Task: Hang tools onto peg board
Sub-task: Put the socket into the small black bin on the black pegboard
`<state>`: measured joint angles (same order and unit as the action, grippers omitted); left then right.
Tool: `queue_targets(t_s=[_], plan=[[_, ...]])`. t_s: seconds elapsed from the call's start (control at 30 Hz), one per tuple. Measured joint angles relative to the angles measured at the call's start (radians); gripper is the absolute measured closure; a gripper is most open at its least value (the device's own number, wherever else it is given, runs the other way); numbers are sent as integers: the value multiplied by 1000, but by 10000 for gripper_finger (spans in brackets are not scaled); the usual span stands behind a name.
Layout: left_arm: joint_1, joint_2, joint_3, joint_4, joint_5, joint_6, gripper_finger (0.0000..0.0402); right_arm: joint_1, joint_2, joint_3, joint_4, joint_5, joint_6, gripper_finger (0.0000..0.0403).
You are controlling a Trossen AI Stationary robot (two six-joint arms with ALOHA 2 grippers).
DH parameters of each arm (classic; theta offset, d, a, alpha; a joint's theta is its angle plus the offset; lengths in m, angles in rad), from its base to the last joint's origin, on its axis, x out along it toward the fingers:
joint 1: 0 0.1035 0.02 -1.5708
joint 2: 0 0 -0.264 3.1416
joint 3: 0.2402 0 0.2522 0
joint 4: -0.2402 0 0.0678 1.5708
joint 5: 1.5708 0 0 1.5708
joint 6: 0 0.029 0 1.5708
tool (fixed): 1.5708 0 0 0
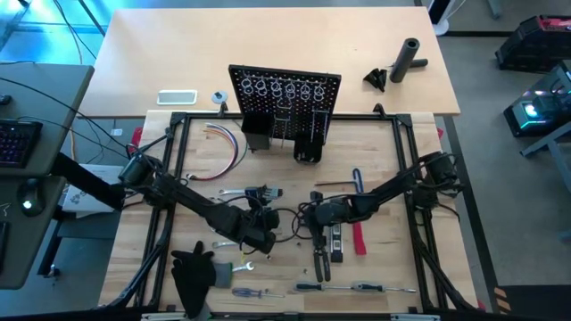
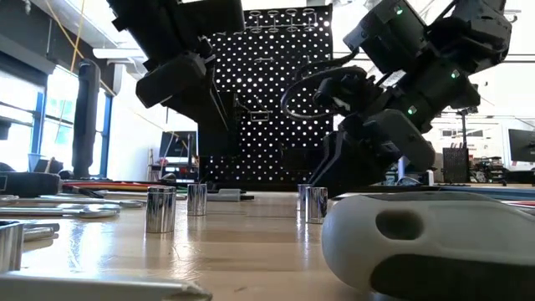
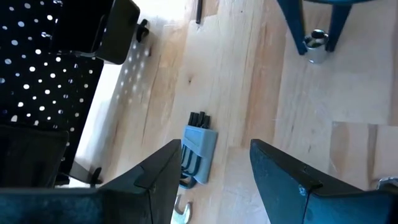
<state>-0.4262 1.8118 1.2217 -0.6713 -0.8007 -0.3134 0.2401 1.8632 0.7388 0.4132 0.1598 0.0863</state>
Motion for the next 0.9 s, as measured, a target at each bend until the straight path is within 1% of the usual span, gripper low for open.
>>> queue_targets(t_s=[0.17,0.53,0.63,0.73,0.9], plan=[[-8,0,0,-21,-1,-21,216,0,20,1,37,-11,-1,341],[-42,0,0,-173,-3,-166,216,0,13,-1,39,-11,-18,344],[-60,0,0,-210,-21,-211,216,0,-5,-2,21,-11,-32,344],[-78,0,-19,-207,-42,-244,216,1,-41,-2,-13,28,-49,345],[-100,0,-80,-186,-40,-320,216,0,-123,-2,-99,121,-101,345]])
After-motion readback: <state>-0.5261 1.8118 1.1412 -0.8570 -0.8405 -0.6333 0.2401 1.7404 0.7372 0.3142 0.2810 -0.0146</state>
